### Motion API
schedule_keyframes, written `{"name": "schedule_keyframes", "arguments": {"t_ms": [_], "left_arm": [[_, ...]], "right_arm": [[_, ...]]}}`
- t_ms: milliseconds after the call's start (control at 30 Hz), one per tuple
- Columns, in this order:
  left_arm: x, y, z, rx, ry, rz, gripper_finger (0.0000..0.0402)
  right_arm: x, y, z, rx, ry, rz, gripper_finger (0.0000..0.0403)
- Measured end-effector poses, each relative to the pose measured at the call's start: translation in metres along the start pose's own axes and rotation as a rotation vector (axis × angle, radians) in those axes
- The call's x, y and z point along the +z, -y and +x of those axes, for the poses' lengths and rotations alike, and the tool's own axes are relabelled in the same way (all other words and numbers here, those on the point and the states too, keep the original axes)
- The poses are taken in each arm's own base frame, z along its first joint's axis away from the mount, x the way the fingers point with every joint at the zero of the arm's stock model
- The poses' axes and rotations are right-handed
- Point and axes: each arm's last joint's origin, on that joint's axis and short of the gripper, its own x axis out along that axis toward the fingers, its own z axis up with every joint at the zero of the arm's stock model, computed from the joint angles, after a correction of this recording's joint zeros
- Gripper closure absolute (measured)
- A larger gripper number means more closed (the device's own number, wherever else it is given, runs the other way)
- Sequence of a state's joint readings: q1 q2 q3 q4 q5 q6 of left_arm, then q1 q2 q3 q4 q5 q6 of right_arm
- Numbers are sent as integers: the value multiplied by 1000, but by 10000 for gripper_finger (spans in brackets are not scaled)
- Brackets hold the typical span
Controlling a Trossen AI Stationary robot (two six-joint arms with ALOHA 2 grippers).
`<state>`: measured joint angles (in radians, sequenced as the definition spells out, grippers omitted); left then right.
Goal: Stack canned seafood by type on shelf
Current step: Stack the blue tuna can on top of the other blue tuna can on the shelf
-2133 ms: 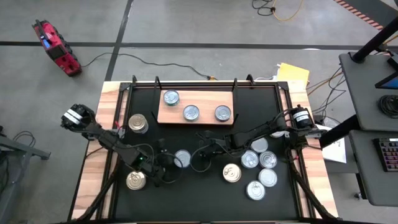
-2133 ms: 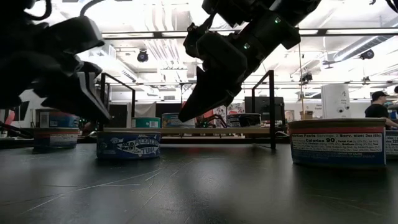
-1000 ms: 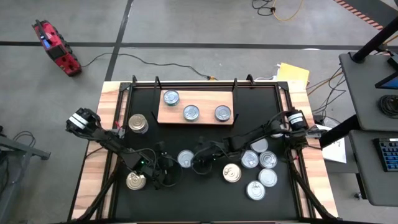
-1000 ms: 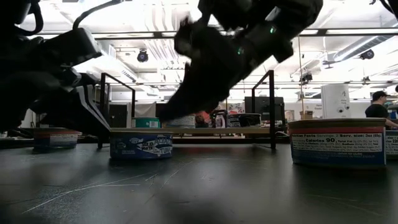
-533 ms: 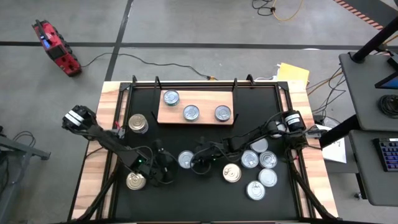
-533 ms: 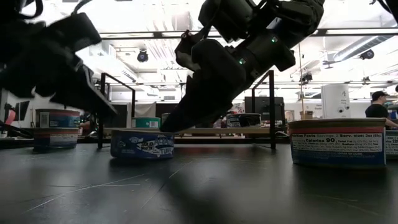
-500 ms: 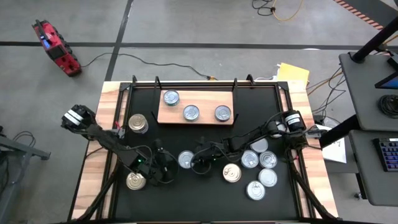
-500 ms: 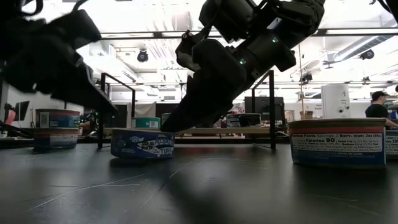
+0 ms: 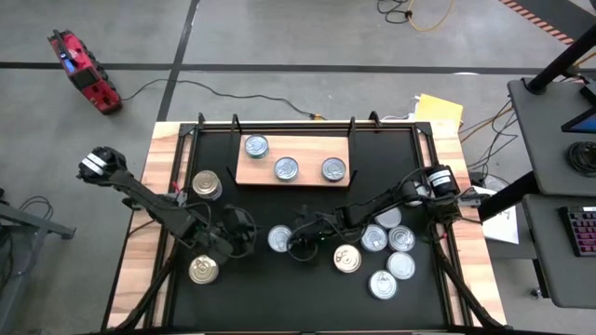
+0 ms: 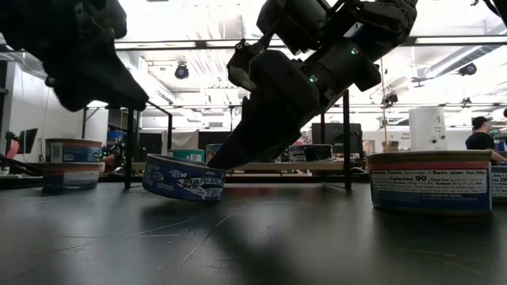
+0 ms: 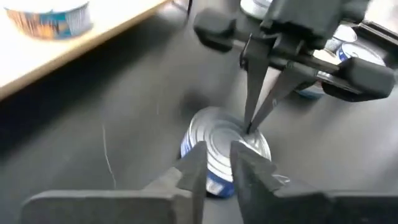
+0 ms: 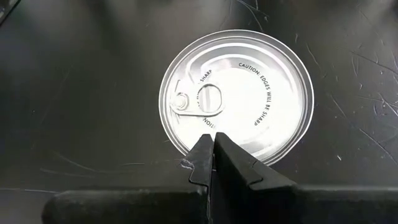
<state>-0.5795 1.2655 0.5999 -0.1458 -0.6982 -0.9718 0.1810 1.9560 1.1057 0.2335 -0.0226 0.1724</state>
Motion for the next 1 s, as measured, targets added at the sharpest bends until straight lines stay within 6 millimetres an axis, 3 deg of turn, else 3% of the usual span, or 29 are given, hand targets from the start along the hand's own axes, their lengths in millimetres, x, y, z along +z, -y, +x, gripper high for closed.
{"name": "schedule_keyframes", "arguments": {"t_ms": [267, 433, 700, 1000], "left_arm": [[-4, -11, 7, 87, -65, -229, 226], [-8, -10, 14, 89, -128, -372, 181], [-19, -8, 26, 121, -134, -542, 168], [-29, -2, 40, 97, -159, -597, 168]], "right_arm": [[-1, -2, 0, 1, -1, -20, 390], [-1, -3, 0, 2, -2, -32, 390], [-2, -4, 0, 5, -4, -38, 390], [-3, -7, 0, 17, -8, -46, 390]]}}
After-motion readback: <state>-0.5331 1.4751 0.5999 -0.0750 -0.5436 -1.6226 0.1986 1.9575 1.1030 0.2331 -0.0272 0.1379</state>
